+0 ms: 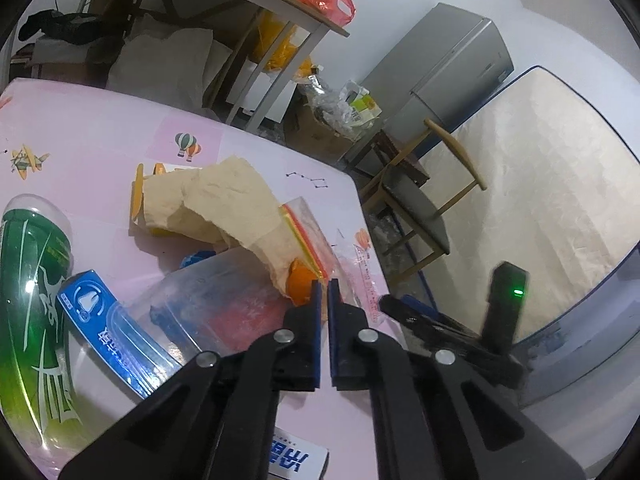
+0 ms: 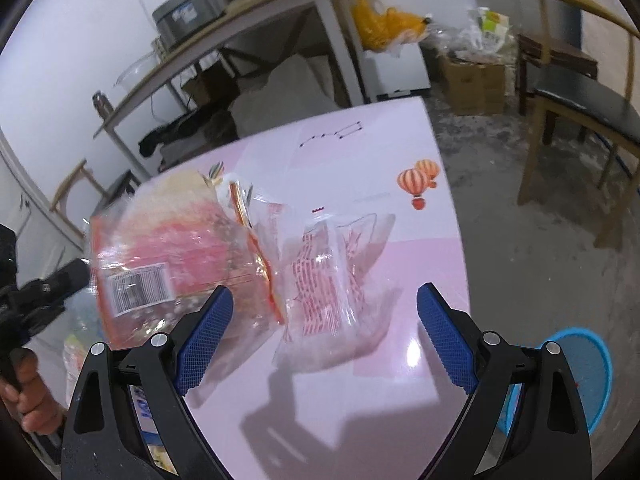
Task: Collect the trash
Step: 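Grasp a clear bag with the left tool while the right tool grasps another clear bag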
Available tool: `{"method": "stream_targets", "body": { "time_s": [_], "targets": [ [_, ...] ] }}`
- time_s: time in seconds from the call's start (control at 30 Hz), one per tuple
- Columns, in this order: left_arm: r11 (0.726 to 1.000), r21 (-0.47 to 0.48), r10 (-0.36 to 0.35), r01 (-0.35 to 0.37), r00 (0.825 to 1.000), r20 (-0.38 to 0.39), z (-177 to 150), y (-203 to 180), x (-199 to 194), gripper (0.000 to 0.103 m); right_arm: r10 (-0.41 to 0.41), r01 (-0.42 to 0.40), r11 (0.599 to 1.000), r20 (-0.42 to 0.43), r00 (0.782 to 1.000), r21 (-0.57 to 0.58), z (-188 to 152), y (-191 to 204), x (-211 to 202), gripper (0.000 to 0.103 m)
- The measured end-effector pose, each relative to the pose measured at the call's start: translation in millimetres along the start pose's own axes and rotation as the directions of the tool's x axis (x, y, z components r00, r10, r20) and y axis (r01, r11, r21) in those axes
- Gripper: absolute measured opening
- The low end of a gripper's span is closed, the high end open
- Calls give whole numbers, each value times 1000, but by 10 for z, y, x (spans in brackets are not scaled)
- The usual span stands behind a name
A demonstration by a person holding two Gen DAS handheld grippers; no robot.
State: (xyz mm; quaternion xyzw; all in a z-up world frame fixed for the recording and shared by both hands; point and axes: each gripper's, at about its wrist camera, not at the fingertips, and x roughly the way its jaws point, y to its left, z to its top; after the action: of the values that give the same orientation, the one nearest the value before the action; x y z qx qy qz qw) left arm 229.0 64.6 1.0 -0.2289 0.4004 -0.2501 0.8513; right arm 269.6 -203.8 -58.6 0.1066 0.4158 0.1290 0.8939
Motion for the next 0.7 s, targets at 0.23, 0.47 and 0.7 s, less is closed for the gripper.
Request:
{"method": "stream_targets", "body": {
  "time_s": [0.23,0.47,0.7],
  "targets": [
    [998,11,-61,60,997,39,-30,-65,-156,0,-54,48,995,-70,996,-83,-22,92,164,69],
    [994,36,-108,106,991,76,-53,-141,-289,0,-139,121,978,-95,986,-170,-125,178,210,48],
    [989,59,-144,139,985,94,-81,-200,-378,0,-179,159,967,-87,980,-198,-185,216,162,32]
  ]
}}
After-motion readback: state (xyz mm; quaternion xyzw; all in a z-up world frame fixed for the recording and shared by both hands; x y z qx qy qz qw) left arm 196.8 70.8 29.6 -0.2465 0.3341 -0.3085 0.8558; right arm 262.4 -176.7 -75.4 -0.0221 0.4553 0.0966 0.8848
